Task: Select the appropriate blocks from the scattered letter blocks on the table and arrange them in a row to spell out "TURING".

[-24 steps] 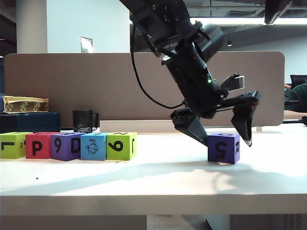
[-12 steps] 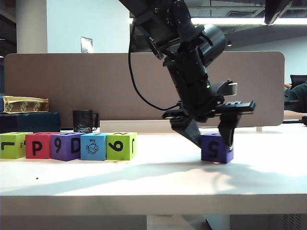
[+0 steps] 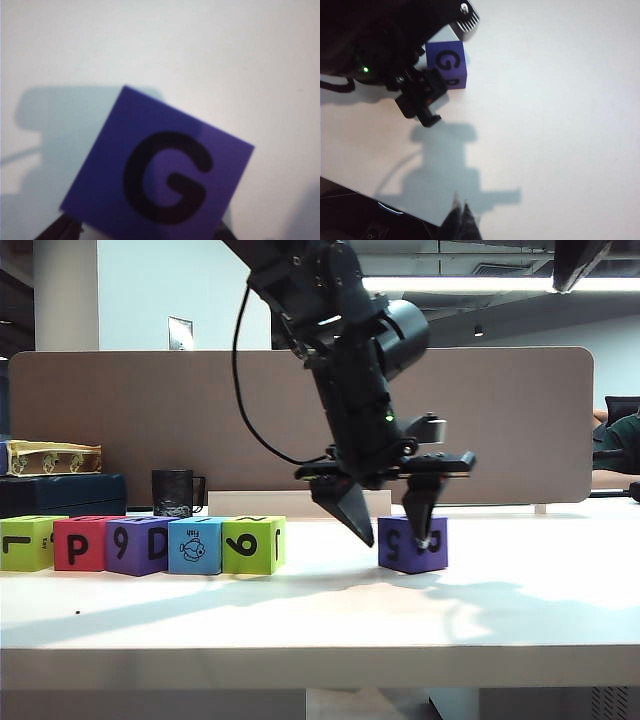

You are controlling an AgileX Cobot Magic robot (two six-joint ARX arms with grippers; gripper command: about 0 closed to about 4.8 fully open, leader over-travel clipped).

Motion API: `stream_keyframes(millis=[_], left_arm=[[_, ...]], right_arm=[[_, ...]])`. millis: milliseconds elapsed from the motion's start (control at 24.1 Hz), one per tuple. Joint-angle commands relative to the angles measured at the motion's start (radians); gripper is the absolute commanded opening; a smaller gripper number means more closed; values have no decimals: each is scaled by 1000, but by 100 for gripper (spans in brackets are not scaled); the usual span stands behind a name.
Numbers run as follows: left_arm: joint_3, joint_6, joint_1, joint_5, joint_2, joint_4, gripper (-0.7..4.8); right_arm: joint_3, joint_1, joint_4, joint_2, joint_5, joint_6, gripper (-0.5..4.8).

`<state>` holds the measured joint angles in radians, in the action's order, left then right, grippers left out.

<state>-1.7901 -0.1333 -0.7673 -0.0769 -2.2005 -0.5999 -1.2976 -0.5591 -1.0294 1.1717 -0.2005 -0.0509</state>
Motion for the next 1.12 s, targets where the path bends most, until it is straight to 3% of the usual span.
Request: stream_keyframes(millis=[41, 249, 580, 705, 912, 1119], left_arm=[[-2, -10, 20, -12, 14, -45, 298], [-4, 30, 19, 143, 29, -100, 320], [-5, 139, 51, 78, 151, -183, 318], [-5, 207, 113, 19, 279, -231, 310], [-5, 211, 254, 21, 467, -290, 302], [-5, 212, 333, 33, 564, -327, 302]], right_arm=[[-2, 0, 9, -4, 0, 3, -1], [-2, 0, 9, -4, 0, 3, -1], [-1, 0, 24, 10, -6, 3, -1], [-1, 0, 55, 60, -6, 3, -1], [-1, 0, 184, 185, 1, 3, -1], [-2, 0, 357, 307, 1, 3, -1]])
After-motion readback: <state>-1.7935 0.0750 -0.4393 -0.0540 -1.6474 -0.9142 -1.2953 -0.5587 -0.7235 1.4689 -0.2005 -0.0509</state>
